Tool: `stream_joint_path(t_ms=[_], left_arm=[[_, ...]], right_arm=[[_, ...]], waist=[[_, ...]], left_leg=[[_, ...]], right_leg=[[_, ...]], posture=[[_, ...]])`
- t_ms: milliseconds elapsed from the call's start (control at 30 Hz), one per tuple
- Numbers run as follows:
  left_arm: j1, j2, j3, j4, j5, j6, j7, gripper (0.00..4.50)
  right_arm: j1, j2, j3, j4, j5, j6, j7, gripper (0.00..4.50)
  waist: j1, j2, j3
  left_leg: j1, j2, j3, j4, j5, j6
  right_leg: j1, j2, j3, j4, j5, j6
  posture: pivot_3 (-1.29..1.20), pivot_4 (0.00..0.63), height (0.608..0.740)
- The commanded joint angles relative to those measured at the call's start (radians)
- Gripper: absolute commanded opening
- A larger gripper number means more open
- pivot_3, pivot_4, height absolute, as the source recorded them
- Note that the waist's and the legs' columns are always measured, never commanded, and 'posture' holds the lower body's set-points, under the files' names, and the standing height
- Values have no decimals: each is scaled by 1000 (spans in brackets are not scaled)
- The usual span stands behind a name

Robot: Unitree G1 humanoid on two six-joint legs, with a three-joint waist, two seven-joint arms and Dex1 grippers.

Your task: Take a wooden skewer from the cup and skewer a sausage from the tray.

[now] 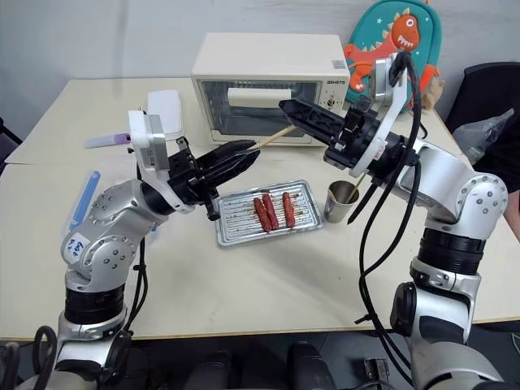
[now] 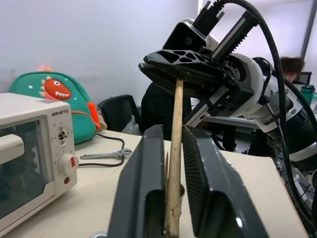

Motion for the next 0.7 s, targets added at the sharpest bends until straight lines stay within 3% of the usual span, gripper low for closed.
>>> stream_joint_path(t_ms=[33, 267, 433, 567, 700], left_arm=[[-22, 1, 18, -21, -6, -9, 17, 12], [-44, 9, 19, 2, 20, -12, 31, 12], [-44, 38, 31, 9, 25, -11, 21, 0], [-20, 109, 68, 3, 17, 6, -6, 0], [37, 224, 142, -13, -12, 41, -52, 0]], right_arm=[[-9, 9, -30, -42, 24, -5, 5, 0], [13, 1, -27, -74, 24, -5, 15, 0], [13, -13, -23, -70, 24, -11, 0, 1142], [-9, -136, 45, -58, 24, -1, -9, 2139], [-59, -250, 121, -57, -113, 12, 46, 2139]], waist=[[0, 0, 0], [0, 0, 0], [-1, 1, 0], [0, 2, 1], [-4, 3, 2]], left_leg=[[0, 0, 0, 0, 0, 0], [0, 0, 0, 0, 0, 0], [0, 0, 0, 0, 0, 0], [0, 0, 0, -1, 0, 0], [0, 0, 0, -1, 0, 0]], right_leg=[[0, 0, 0, 0, 0, 0], [0, 0, 0, 0, 0, 0], [0, 0, 0, 0, 0, 0], [-1, 0, 0, 0, 0, 0], [-1, 0, 1, -1, 0, 0]], posture=[[0, 150, 740], [0, 150, 740], [0, 150, 740], [0, 150, 740], [0, 150, 740]])
